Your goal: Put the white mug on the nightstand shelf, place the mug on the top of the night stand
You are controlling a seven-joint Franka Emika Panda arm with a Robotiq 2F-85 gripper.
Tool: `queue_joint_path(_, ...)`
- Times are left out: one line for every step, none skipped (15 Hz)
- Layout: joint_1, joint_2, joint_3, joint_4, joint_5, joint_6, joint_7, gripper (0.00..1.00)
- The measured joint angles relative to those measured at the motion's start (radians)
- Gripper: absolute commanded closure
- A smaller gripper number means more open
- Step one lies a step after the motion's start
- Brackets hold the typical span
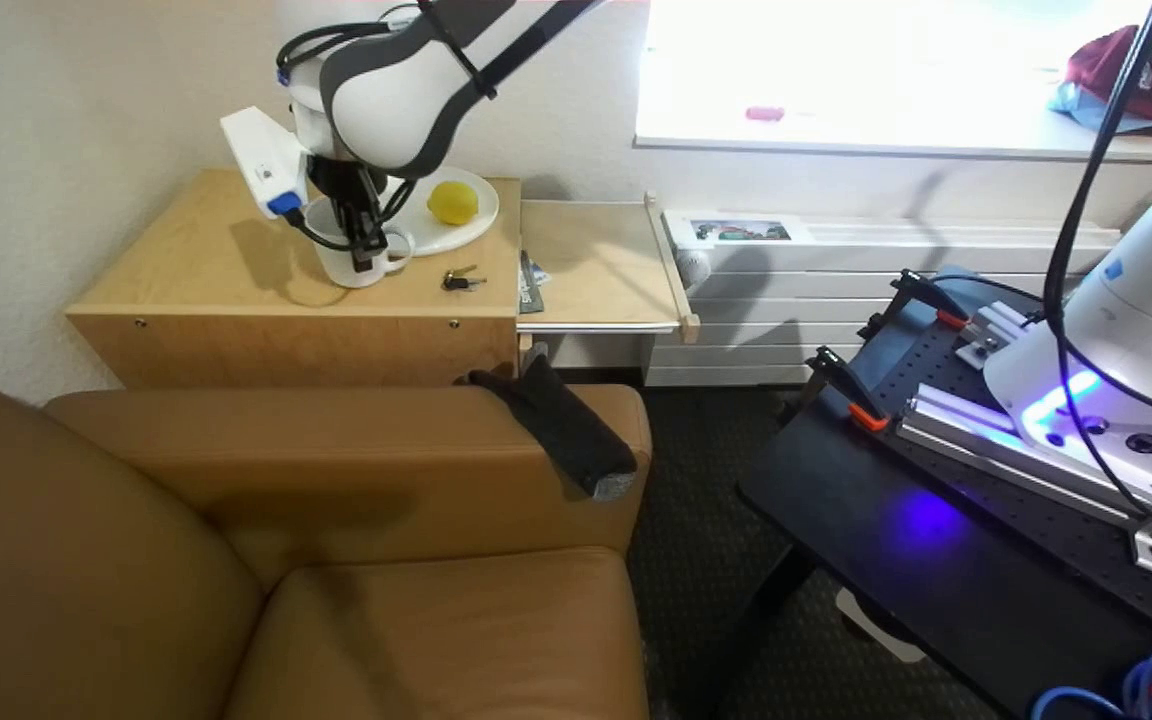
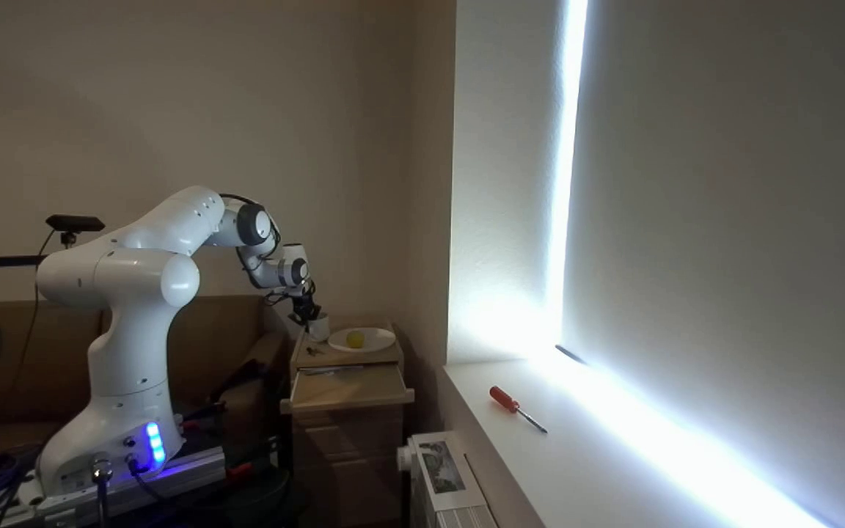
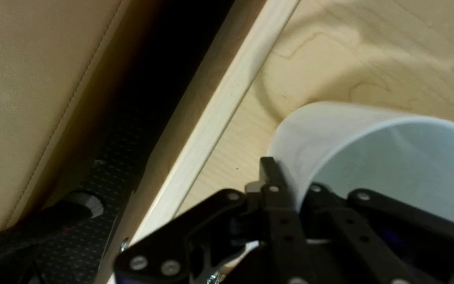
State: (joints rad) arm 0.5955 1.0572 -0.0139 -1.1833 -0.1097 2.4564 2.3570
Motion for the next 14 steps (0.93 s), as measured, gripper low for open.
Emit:
queue_joint_path(0.001, 0.002, -0.002, 0.005, 0.000, -0.011, 0.000, 0.99)
queue_joint_path(0.002, 0.002, -0.002, 0.009, -0.002, -0.025, 0.000, 0.99)
queue_joint_path(0.003, 0.002, -0.003, 0.015, -0.004, -0.040, 0.000, 0.99)
queue_joint_path(0.003, 0.001, -0.003, 0.022, -0.007, -0.060, 0.000, 0.99)
queue_joint_path(0.004, -0.003, -0.003, 0.030, -0.013, -0.082, 0.000, 0.99)
queue_joint_path(0.004, -0.007, -0.005, 0.039, -0.021, -0.107, -0.001, 0.99)
queue_joint_path(0.004, -0.013, -0.005, 0.047, -0.025, -0.136, -0.008, 0.99)
queue_joint_path(0.003, -0.026, -0.005, 0.049, -0.025, -0.170, -0.019, 0.99)
queue_joint_path(0.002, -0.042, -0.005, 0.049, -0.024, -0.209, -0.029, 0.99)
queue_joint_path(0.000, -0.062, -0.004, 0.048, -0.022, -0.247, -0.041, 0.99)
queue_joint_path(-0.004, -0.084, -0.004, 0.045, -0.018, -0.280, -0.053, 0.99)
queue_joint_path(-0.011, -0.107, -0.003, 0.041, -0.012, -0.309, -0.063, 0.99)
queue_joint_path(-0.021, -0.133, -0.002, 0.031, -0.003, -0.328, -0.071, 0.99)
queue_joint_path(-0.033, -0.161, -0.003, 0.014, 0.005, -0.337, -0.075, 0.99)
